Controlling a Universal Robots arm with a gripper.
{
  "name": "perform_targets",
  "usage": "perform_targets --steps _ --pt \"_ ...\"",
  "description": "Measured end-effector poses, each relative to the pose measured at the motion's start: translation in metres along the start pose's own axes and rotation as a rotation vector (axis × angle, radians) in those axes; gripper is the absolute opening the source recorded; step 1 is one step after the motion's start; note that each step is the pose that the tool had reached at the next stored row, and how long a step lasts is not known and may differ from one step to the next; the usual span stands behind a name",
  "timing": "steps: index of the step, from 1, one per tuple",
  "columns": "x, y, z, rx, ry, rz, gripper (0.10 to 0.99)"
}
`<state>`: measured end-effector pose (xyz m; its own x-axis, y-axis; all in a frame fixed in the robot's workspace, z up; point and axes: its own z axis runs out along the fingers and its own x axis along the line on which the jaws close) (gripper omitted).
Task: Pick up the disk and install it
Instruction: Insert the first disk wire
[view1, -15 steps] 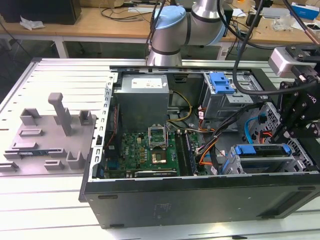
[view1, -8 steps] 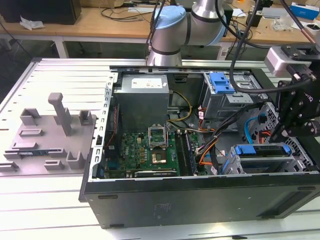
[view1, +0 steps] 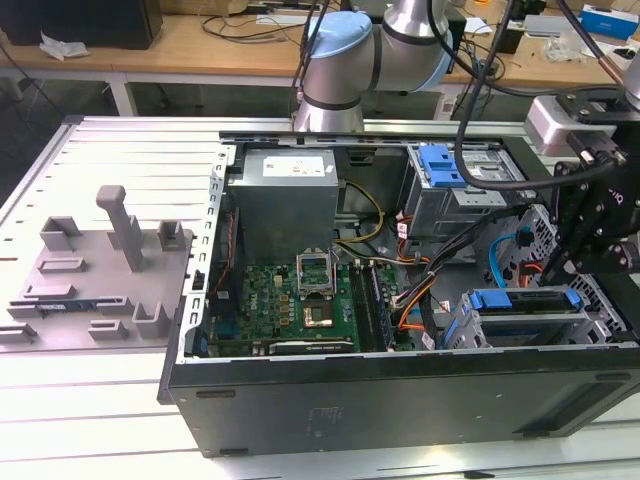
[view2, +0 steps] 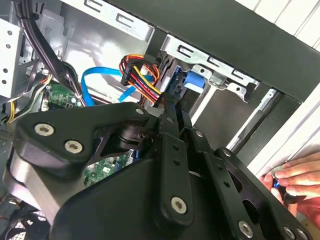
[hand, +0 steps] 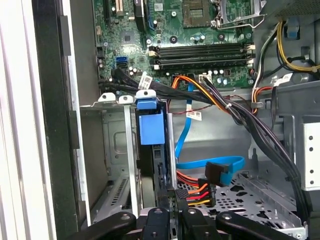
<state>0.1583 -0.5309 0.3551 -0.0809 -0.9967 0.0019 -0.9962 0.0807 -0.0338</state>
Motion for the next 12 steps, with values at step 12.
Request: perform_targets --steps 12 --pt "0.0023 -0.001 0.0012 0.0 0.0002 0.007 0.165"
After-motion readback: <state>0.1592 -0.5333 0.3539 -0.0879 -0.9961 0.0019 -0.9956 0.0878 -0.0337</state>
